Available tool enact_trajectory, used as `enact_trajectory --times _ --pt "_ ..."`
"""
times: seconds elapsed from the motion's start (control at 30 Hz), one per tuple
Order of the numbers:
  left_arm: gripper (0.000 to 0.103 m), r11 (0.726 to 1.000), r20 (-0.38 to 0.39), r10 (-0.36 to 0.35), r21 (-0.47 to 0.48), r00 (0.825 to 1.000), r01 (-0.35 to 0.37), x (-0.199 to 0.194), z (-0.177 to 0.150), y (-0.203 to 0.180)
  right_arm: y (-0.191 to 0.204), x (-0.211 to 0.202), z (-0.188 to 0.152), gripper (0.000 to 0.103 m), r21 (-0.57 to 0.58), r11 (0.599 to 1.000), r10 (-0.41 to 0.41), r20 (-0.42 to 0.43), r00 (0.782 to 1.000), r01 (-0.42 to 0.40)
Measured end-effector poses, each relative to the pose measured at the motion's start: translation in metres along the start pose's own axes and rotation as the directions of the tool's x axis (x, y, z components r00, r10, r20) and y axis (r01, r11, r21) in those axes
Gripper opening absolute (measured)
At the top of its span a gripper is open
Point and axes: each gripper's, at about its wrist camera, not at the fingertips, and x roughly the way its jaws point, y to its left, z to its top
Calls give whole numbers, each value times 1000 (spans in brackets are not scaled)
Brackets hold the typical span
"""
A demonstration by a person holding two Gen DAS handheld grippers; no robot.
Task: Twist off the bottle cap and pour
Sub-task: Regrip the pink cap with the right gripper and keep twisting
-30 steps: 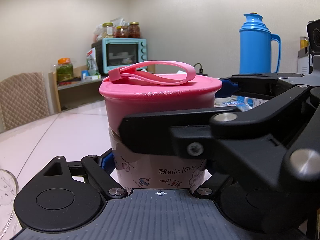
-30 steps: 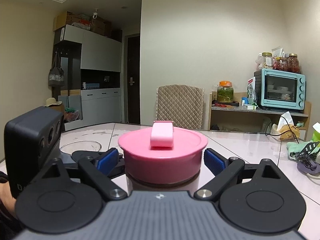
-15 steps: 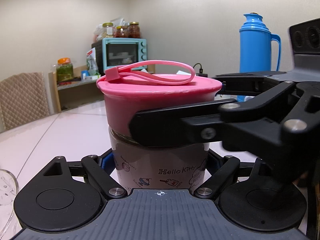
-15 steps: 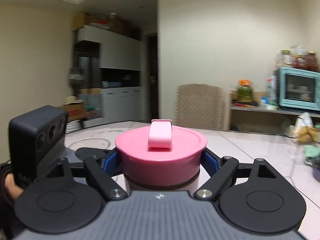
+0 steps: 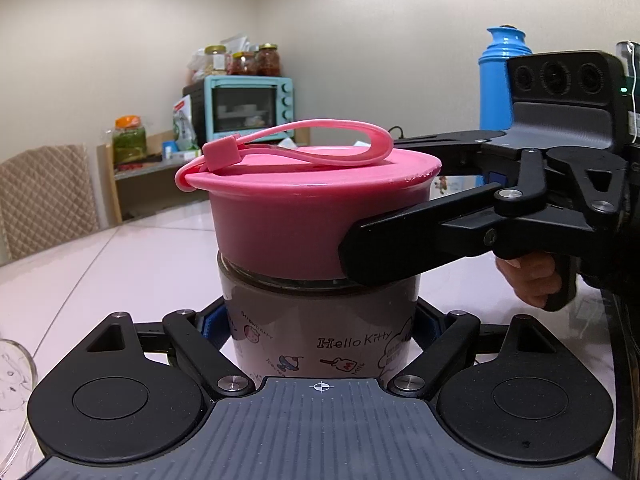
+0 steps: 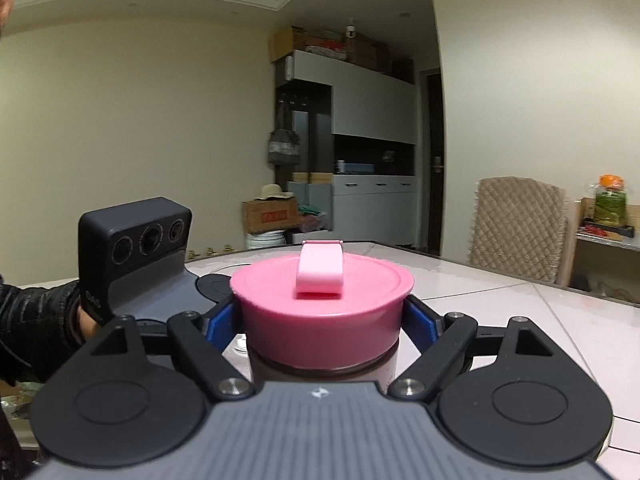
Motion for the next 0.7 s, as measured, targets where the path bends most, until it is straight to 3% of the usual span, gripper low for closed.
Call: enact_trajectory --times 0.27,0.47,0.7 --pt "90 1000 0 0 0 1000 0 0 0 -1 43 -5 5 95 13 967 -255 -21 967 255" --pt "90 1000 0 0 0 1000 0 0 0 -1 62 -4 4 96 58 930 -364 -7 931 364" --pt "90 1000 0 0 0 1000 0 0 0 -1 72 7 4 95 72 898 -434 -13 901 434"
